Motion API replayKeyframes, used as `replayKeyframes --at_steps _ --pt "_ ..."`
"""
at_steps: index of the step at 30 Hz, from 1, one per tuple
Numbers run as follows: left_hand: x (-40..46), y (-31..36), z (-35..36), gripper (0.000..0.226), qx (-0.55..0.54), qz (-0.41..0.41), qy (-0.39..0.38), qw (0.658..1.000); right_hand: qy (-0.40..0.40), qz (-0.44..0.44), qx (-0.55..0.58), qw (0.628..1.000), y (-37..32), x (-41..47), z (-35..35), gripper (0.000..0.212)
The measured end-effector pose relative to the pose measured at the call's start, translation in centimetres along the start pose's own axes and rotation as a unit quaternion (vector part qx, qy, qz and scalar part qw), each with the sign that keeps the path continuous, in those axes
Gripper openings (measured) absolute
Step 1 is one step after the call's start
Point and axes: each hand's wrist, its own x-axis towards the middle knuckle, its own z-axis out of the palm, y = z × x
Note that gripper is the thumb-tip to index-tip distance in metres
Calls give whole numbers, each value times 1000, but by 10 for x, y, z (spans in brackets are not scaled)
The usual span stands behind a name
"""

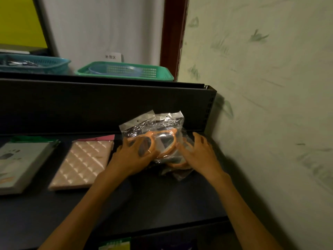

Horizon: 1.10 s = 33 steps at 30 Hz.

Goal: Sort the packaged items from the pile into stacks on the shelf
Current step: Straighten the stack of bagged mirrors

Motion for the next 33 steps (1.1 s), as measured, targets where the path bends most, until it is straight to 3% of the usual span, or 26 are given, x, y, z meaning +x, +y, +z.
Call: replayKeyframes --at_steps 3,8,12,14,17,19,23,27,33 --pt "0 4 3 92 -1 -3 6 1000 -39 7 58 998 7 4 6 85" --pt "-7 14 3 56 -55 -3 22 998 -25 1 101 995 10 3 14 85" --pt "-6 10 -1 59 -155 -2 92 984 -30 7 174 984 10 4 18 83" --pt "-6 11 -3 61 -223 -49 127 965 -41 10 246 968 9 3 15 65" --pt "-1 11 -5 49 -338 -119 62 932 -68 22 307 949 10 6 11 50" --pt "1 13 -6 44 -362 -121 23 924 -70 25 314 946 11 8 10 48" --pt "3 18 -1 70 -367 -97 35 924 -89 24 355 930 8 9 7 40" --pt "5 26 5 67 -409 -65 32 910 -117 10 383 916 8 11 5 31" --pt "10 31 1 62 -490 -99 12 866 -120 35 378 917 7 15 7 24"
